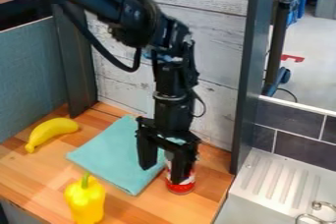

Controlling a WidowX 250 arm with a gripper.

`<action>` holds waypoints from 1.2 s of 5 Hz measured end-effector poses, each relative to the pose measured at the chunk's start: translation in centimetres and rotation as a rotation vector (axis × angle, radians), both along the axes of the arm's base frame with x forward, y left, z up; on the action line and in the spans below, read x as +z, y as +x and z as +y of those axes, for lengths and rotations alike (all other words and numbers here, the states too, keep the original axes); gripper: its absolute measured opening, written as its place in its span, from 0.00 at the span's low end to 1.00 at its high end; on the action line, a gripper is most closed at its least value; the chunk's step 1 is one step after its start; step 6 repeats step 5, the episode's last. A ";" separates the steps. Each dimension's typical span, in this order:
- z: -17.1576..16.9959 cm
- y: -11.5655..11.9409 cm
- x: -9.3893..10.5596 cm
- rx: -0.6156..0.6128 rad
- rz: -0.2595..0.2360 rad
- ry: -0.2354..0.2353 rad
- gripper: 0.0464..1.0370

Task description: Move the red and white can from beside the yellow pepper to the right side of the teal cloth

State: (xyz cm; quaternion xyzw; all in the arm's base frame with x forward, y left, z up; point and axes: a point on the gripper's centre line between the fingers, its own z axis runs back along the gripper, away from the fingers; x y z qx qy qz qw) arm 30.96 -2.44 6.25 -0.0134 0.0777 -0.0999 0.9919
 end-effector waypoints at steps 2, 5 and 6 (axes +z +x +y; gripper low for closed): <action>-0.5 -5.7 3.8 -0.008 0.019 0.044 0.96; 6.1 -10.6 8.8 0.021 -0.033 0.120 0.96; 6.1 -10.6 8.8 0.021 -0.033 0.120 0.96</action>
